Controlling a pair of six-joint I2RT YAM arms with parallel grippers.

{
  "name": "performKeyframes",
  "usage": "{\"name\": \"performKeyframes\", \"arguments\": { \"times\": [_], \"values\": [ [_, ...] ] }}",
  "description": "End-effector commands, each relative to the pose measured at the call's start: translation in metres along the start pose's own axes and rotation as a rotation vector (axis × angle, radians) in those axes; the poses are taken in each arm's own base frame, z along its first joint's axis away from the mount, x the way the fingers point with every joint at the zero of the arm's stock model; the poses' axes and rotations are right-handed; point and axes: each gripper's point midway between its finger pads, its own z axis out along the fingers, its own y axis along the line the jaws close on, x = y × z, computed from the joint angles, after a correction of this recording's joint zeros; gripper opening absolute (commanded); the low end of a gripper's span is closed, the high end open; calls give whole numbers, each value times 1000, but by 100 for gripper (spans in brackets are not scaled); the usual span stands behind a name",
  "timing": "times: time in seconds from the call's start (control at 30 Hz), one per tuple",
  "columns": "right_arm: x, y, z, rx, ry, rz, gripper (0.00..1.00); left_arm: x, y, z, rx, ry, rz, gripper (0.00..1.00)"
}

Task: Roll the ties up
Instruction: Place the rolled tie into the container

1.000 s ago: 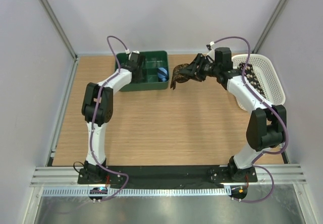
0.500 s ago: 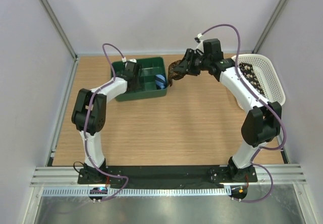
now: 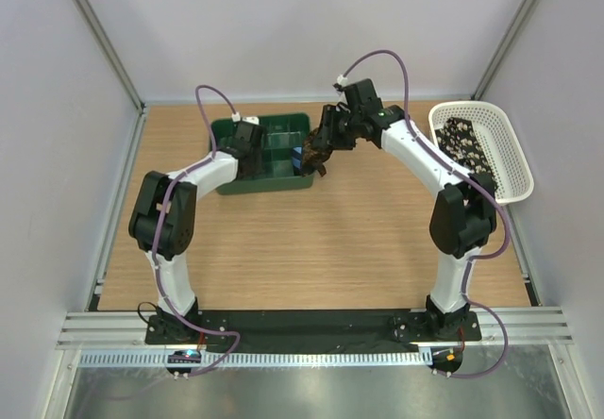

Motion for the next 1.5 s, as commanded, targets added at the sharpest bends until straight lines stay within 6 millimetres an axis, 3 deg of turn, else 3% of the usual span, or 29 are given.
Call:
{"name": "performKeyframes", "arguments": {
  "times": [0.0, 0.13, 0.3, 0.53, 0.6, 0.7, 0.8, 0.9, 1.13, 1.47],
  "values": [
    [-24, 24, -7, 12, -73, -78, 1, -7, -17, -17, 54, -29, 42, 0],
    [-25, 26, 9, 68, -61, -112, 1, -7, -23, -20, 54, -39, 55, 0],
    [-30, 30, 10, 77, -78, -120, 1, -8, -24, -22, 37, -51, 56, 0],
    [-16, 36, 18, 141, -34, -153, 1, -14, -30, -26, 39, -72, 19, 0],
    [-13, 36, 22, 162, -28, -160, 1, -16, -28, -27, 33, -78, 4, 3],
    [-7, 34, 30, 194, -19, -166, 1, -20, -28, -32, 31, -94, -17, 21],
    [-4, 39, 36, 200, -16, -174, 1, -25, -26, -37, 26, -111, -37, 32],
    [-2, 40, 40, 223, -15, -180, 1, -30, -26, -43, 29, -127, -46, 36],
    [6, 45, 56, 267, -16, -174, 1, -35, -21, -55, 30, -178, -111, 40],
    [23, 47, 77, 299, -9, -113, 1, -37, -35, -59, 113, -196, -154, 39]
  ]
}}
